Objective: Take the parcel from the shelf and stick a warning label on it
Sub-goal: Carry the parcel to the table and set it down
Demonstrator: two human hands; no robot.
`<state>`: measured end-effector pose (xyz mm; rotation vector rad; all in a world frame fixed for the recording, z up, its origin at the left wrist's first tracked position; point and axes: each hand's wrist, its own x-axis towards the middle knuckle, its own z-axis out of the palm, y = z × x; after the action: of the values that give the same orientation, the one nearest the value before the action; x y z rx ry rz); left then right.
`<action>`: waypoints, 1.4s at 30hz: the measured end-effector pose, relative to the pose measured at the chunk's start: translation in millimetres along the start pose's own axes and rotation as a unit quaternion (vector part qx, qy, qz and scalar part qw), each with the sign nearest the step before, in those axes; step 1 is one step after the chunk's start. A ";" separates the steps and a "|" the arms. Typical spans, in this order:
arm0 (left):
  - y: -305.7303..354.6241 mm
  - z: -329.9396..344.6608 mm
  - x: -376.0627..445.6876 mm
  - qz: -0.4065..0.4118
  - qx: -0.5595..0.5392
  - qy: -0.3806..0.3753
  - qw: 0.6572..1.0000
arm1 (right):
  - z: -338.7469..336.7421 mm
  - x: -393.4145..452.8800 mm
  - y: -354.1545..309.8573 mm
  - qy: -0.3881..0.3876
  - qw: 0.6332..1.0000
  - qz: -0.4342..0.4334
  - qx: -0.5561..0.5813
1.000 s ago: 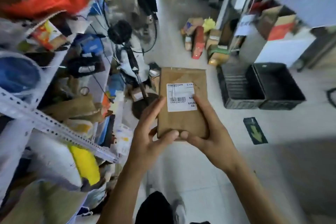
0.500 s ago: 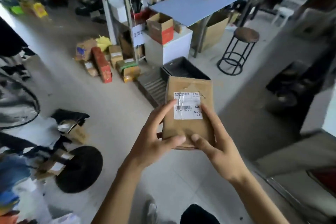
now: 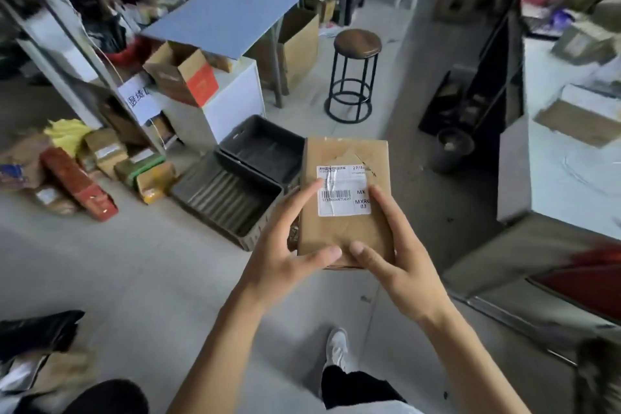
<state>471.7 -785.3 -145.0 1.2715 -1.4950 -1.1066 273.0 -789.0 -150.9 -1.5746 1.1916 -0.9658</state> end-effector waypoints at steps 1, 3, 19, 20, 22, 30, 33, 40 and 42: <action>-0.3 1.9 19.0 0.001 0.003 0.001 1.000 | -7.8 16.2 2.5 0.002 1.000 0.003 -0.001; 1.6 5.1 53.6 -0.005 -0.001 -0.001 1.000 | -22.4 47.6 6.1 0.001 1.000 0.006 0.000; -47.0 -49.9 345.6 0.001 -0.034 -0.018 0.999 | -48.6 341.4 34.3 0.008 0.999 0.026 -0.021; -47.6 -57.4 363.6 0.000 -0.034 -0.022 0.999 | -47.3 359.2 31.9 0.011 0.999 0.030 -0.022; -48.2 -71.8 399.9 0.003 -0.029 -0.023 0.999 | -46.7 394.9 28.4 0.020 0.999 0.027 -0.021; -61.2 -92.7 532.7 -0.002 -0.019 -0.051 0.999 | -64.4 520.8 40.1 0.043 0.998 0.028 -0.036; -69.4 -88.4 587.0 -0.004 -0.012 -0.059 0.998 | -80.4 567.6 55.4 0.055 0.997 0.036 -0.035; -78.5 -55.7 743.1 0.002 0.005 -0.068 0.998 | -147.5 699.1 98.9 0.074 0.996 0.026 -0.033; -74.8 -45.9 786.1 -0.007 0.012 -0.063 0.998 | -170.8 738.4 105.0 0.062 0.997 0.027 -0.034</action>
<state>445.8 -1575.8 -156.9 1.2491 -1.5981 -1.1995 253.2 -1553.8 -158.8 -1.5459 1.3586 -1.0104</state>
